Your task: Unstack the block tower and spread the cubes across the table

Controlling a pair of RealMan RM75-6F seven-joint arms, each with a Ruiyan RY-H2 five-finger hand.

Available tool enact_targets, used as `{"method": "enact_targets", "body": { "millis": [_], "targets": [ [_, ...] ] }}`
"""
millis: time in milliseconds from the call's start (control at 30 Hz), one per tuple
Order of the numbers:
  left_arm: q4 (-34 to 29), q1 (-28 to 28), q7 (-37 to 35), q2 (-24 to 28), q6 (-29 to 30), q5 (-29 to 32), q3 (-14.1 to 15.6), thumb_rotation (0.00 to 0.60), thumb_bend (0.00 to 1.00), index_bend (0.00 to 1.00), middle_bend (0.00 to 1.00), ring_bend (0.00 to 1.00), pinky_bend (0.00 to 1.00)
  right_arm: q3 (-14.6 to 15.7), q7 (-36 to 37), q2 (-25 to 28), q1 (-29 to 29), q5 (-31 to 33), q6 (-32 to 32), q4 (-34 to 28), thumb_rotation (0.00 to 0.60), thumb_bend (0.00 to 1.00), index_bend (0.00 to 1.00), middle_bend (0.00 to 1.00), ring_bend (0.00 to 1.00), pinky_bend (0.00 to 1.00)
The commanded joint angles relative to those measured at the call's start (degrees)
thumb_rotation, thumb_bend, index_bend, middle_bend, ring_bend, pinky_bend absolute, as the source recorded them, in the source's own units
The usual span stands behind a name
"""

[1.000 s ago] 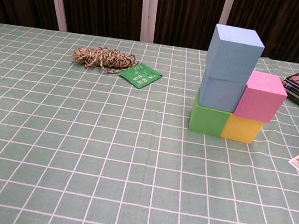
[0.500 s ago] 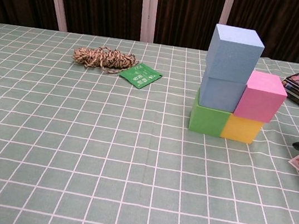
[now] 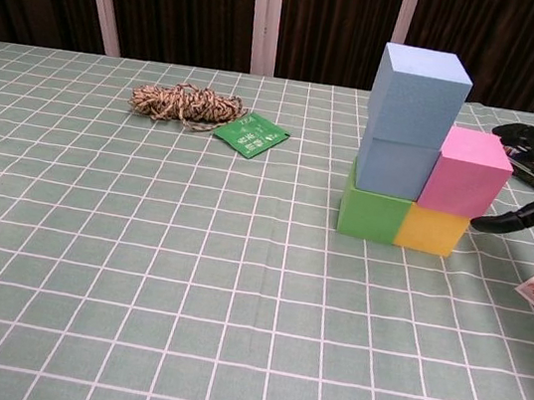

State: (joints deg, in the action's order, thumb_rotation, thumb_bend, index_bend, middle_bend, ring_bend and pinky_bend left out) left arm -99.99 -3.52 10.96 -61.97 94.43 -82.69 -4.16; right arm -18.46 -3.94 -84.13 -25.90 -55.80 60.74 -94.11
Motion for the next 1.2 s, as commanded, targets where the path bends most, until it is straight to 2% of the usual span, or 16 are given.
{"method": "enact_targets", "body": {
  "millis": [33, 200, 433, 867, 967, 1200],
  "targets": [
    [-0.05, 0.11, 0.11, -0.02, -0.22, 0.23, -0.09, 0.600, 0.19, 0.17, 0.00, 0.00, 0.08, -0.80, -0.97, -0.42, -1.15, 1.14, -0.20, -0.25, 0.600, 0.13, 0.00, 0.00, 0.00, 0.00],
    [-0.18, 0.16, 0.12, 0.06, -0.39, 0.50, -0.16, 0.600, 0.19, 0.17, 0.00, 0.00, 0.08, -2.12, -2.04, -1.25, -2.85, 2.98, -0.02, 0.29, 0.600, 0.13, 0.00, 0.05, 0.00, 0.00],
    [-0.47, 0.32, 0.40, 0.09, -0.79, 1.50, -0.49, 0.600, 0.19, 0.17, 0.00, 0.00, 0.08, -2.96, -2.50, -1.49, -4.20, 4.68, 0.13, 0.33, 0.600, 0.13, 0.03, 0.16, 0.00, 0.00],
    [-0.59, 0.40, 0.88, -0.06, -0.83, 1.57, -0.46, 0.600, 0.19, 0.17, 0.00, 0.00, 0.08, -3.29, -2.48, -2.88, -5.24, 6.50, 2.06, 1.24, 0.600, 0.13, 0.14, 0.50, 0.22, 0.00],
    [-0.58, 0.39, 0.75, -0.02, -0.81, 1.67, -0.51, 0.600, 0.19, 0.17, 0.00, 0.00, 0.08, -3.55, -1.97, -3.24, -5.11, 6.56, 3.06, 1.87, 0.600, 0.13, 0.14, 0.54, 0.25, 0.00],
    [-0.60, 0.54, 0.92, -0.05, -1.03, 1.91, -0.58, 0.600, 0.19, 0.17, 0.00, 0.00, 0.08, -4.56, -0.21, -1.60, -3.78, 6.59, 5.02, 2.36, 0.600, 0.13, 0.15, 0.54, 0.26, 0.00]
  ]
}}
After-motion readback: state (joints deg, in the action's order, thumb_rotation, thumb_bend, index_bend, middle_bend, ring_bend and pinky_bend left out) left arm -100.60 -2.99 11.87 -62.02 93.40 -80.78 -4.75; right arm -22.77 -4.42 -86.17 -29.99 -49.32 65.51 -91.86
